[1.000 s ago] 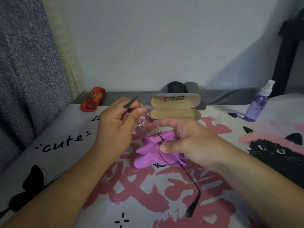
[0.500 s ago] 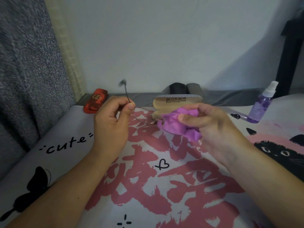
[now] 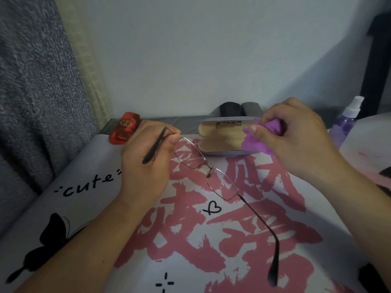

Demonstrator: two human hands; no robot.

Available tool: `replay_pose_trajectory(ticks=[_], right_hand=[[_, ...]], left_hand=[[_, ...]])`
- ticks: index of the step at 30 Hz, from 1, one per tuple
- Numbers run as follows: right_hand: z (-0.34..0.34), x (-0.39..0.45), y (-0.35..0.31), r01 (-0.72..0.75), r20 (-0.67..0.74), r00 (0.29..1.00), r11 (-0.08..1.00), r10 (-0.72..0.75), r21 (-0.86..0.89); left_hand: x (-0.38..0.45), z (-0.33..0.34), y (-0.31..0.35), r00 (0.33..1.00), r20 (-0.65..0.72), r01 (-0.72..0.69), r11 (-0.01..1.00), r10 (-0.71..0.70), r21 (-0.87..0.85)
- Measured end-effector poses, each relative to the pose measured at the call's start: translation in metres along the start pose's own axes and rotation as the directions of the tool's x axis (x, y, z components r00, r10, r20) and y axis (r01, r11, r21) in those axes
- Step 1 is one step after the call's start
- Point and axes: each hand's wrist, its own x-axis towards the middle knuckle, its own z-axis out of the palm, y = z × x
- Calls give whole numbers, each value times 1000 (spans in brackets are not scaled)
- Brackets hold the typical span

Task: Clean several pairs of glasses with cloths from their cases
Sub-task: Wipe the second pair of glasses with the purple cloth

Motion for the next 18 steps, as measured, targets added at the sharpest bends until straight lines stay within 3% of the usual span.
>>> replay_pose_trajectory(ticks=[7, 13, 18], right_hand=[[3, -5, -7, 31, -53, 998, 999, -30, 24], [-4, -6, -17, -92, 29, 996, 917, 87, 388], [3, -5, -13, -175, 28, 984, 959, 173, 223]], left_hand=[[-3, 2, 6, 998, 53, 16, 999, -13, -42], [-4, 5, 10, 996, 79, 45, 995, -38, -89], [-4, 3, 11, 996, 47, 77, 996, -76, -38]])
